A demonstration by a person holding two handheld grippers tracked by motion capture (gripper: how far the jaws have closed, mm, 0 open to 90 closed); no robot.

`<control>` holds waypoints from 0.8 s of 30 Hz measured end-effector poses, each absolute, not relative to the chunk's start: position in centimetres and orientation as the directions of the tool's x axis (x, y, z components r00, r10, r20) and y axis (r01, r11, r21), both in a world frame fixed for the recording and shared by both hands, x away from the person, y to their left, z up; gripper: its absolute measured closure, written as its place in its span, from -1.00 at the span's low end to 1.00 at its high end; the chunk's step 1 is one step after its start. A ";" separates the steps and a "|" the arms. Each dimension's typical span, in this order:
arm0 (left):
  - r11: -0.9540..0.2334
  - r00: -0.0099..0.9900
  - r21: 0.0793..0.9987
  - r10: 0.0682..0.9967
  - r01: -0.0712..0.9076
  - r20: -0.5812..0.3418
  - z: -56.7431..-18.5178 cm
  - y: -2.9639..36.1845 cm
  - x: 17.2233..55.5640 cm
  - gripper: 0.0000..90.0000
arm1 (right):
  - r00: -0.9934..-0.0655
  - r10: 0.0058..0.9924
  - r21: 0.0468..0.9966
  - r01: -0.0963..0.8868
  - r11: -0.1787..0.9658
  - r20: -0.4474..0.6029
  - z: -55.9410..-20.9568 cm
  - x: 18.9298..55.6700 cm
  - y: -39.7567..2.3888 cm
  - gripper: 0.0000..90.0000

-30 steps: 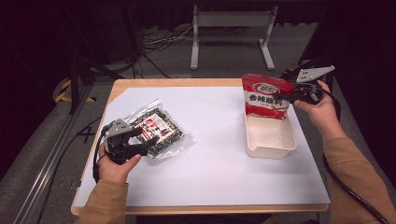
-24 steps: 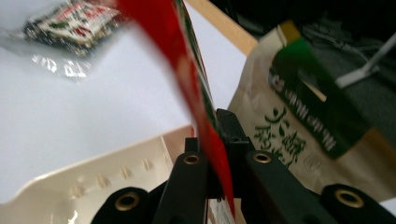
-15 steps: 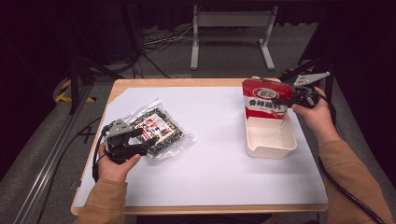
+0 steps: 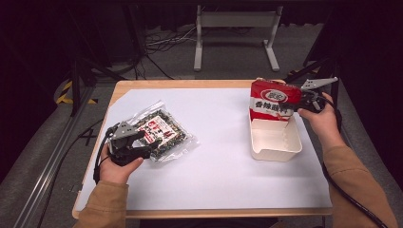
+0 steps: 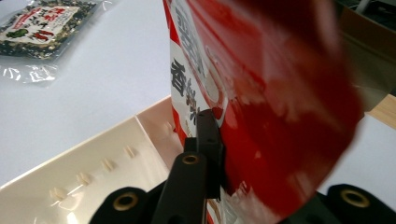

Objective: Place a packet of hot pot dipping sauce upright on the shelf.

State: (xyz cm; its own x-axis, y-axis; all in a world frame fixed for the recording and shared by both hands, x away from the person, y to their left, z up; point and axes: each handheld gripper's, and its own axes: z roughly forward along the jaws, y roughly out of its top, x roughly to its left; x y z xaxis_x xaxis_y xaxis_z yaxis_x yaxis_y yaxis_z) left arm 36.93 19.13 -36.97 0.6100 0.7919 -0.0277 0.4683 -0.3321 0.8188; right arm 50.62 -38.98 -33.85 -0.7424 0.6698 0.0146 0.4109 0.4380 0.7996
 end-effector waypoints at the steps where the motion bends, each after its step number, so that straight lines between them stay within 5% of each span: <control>1: -0.339 0.608 0.817 0.794 0.467 -0.017 -37.0 19.1 37.0 -0.31 | -0.729 0.684 0.805 0.414 0.425 0.014 -33.9 50.5 -39.0 0.78; 9: -0.309 0.609 0.821 0.791 0.479 -0.058 -36.9 19.7 37.9 -0.29 | -0.660 0.750 0.849 0.415 0.327 0.033 -33.4 48.6 -39.6 0.20; 24: -0.301 0.612 0.817 0.787 0.491 -0.078 -36.7 21.1 39.0 -0.26 | -0.594 0.802 0.878 0.350 0.326 -0.061 -30.6 42.9 -40.4 -0.06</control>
